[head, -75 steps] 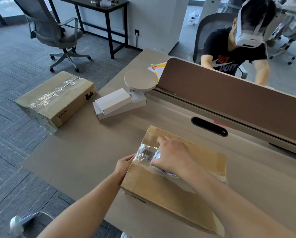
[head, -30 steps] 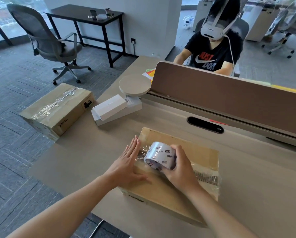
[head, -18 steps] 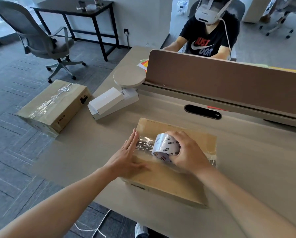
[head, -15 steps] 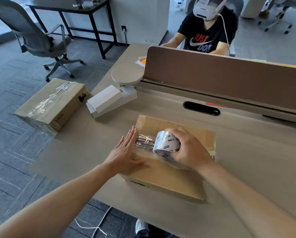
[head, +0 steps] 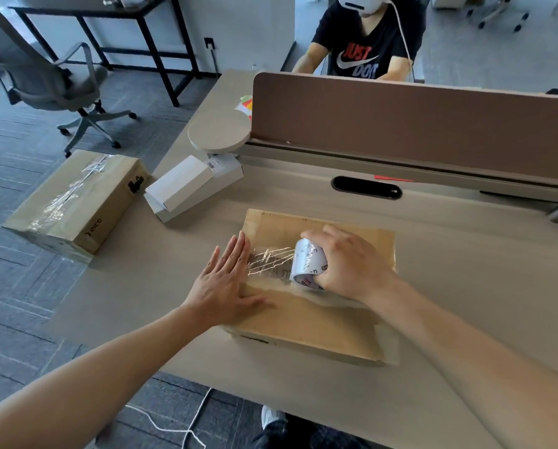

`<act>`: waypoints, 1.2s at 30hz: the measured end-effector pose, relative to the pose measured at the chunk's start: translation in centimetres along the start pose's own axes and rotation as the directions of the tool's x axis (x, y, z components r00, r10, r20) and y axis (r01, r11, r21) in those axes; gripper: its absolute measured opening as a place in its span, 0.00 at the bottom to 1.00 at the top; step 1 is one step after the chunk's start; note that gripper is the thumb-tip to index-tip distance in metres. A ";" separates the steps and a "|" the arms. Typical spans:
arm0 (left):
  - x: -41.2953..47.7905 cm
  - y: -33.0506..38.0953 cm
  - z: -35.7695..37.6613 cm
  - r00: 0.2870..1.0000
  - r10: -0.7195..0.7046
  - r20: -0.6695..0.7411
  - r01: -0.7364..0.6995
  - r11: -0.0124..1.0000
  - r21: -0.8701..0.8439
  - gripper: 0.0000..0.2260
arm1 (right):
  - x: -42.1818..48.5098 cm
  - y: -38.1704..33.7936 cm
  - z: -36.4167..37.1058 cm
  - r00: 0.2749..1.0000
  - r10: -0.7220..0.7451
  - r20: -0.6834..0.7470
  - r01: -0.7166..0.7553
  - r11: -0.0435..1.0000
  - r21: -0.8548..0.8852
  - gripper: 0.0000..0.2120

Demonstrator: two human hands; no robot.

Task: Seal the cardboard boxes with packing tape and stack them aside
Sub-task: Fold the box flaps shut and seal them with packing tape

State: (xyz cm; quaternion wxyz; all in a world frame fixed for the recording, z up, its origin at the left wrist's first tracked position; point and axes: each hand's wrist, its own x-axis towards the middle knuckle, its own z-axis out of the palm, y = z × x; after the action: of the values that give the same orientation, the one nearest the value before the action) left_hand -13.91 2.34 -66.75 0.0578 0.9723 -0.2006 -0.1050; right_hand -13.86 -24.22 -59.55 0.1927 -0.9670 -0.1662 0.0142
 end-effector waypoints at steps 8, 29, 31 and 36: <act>0.0 0.6 0.1 0.999 0.002 -0.038 0.002 0.992 0.127 0.56 | 0.2 -0.8 -0.5 0.999 -0.001 0.036 0.003 0.998 -0.056 0.32; 0.9 2.5 -0.3 0.999 0.008 0.038 -0.017 0.971 0.238 0.52 | 0.8 -2.3 0.5 1.000 -0.001 0.025 0.005 0.989 -0.146 0.28; 0.9 2.7 0.2 0.999 -0.021 0.032 0.014 0.979 0.202 0.54 | 0.9 -2.3 0.5 1.000 -0.010 0.019 0.013 0.990 -0.137 0.29; 0.4 2.6 -0.1 0.999 0.034 0.003 -0.034 0.979 0.201 0.42 | 1.0 -2.5 0.4 0.999 -0.018 0.038 0.022 0.993 -0.119 0.32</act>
State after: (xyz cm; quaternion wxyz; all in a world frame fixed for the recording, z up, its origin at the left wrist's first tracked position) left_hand -14.52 -0.22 -66.32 -0.0387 0.9696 -0.2269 -0.0831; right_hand -13.74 -21.53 -58.91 0.1315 -0.9746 -0.1800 0.0202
